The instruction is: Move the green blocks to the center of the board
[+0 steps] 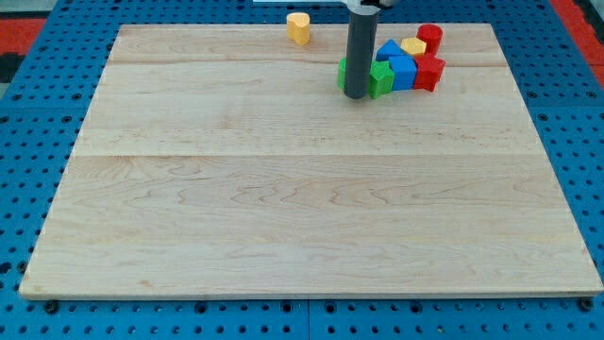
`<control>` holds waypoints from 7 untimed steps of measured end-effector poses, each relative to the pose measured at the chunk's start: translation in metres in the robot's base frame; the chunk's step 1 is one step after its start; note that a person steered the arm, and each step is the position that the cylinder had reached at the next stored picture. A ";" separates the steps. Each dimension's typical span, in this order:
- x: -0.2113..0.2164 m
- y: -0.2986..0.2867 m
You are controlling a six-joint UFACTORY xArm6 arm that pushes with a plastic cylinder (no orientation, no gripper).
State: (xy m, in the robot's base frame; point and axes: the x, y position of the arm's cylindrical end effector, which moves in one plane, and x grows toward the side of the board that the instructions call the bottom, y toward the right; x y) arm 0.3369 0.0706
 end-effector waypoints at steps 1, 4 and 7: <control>0.000 0.000; 0.048 -0.068; -0.073 -0.037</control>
State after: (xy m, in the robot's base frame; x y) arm 0.2637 0.0339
